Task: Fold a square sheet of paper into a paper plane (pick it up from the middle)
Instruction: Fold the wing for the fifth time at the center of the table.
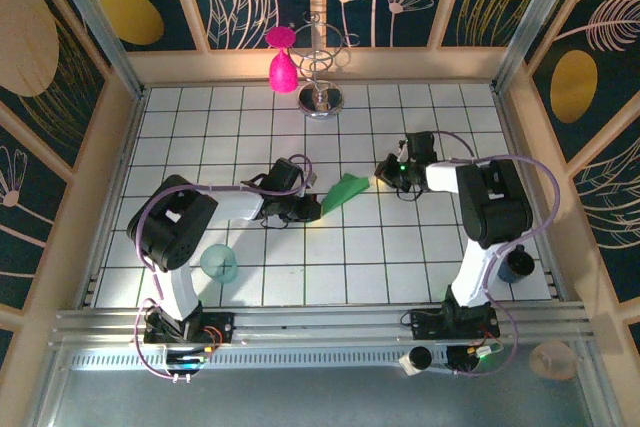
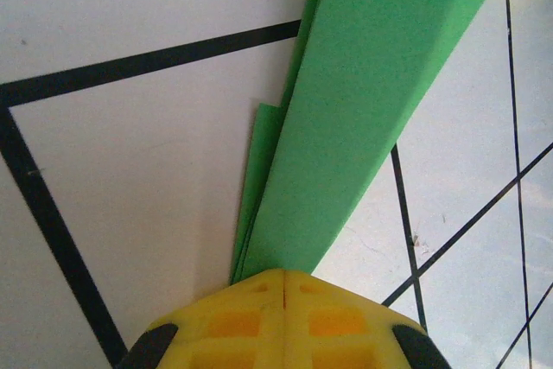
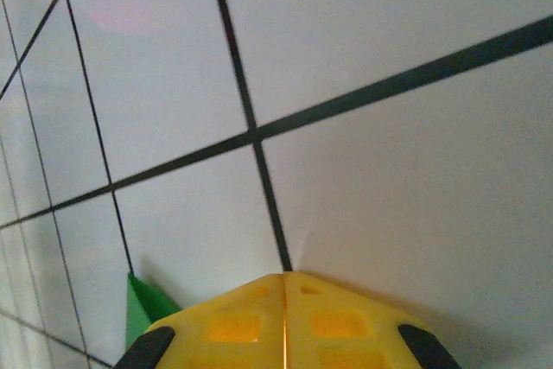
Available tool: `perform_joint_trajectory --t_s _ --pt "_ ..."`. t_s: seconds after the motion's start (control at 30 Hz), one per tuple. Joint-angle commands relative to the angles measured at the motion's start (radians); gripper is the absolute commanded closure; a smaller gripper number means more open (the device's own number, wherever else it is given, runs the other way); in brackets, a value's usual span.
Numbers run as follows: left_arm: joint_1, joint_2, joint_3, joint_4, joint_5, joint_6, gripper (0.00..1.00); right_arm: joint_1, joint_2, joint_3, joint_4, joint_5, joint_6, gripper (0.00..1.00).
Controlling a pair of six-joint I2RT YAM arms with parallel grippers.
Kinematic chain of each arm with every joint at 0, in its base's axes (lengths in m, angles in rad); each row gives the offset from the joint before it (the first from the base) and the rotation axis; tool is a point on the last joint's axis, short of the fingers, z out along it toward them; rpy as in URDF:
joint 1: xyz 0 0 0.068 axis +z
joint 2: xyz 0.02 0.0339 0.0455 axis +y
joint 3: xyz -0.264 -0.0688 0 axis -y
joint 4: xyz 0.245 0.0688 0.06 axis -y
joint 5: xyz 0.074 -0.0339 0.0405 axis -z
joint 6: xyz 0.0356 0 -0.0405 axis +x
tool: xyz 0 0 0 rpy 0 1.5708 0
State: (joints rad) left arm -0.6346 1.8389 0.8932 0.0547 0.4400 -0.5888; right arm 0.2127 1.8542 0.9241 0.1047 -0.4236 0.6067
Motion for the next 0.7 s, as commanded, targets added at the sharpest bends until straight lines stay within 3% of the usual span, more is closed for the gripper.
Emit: perform_joint_trajectory --t_s 0.0,0.07,0.27,0.5,0.67 --pt "0.004 -0.019 0.006 -0.098 0.008 -0.009 1.0 0.019 -0.12 -0.01 -0.029 0.076 -0.024 0.9" --pt "0.004 -0.049 0.025 -0.081 0.021 -0.017 0.98 0.044 -0.174 -0.024 -0.053 0.111 -0.02 0.89" --pt "0.007 -0.179 0.014 -0.041 0.025 -0.03 0.76 0.151 -0.307 -0.063 -0.156 0.273 0.019 0.71" --pt "0.044 -0.309 -0.034 -0.101 -0.188 0.009 0.45 0.328 -0.321 -0.035 -0.256 0.386 0.169 0.45" --pt "0.065 -0.352 -0.081 -0.095 -0.3 -0.015 0.28 0.455 -0.215 0.06 -0.312 0.444 0.278 0.37"
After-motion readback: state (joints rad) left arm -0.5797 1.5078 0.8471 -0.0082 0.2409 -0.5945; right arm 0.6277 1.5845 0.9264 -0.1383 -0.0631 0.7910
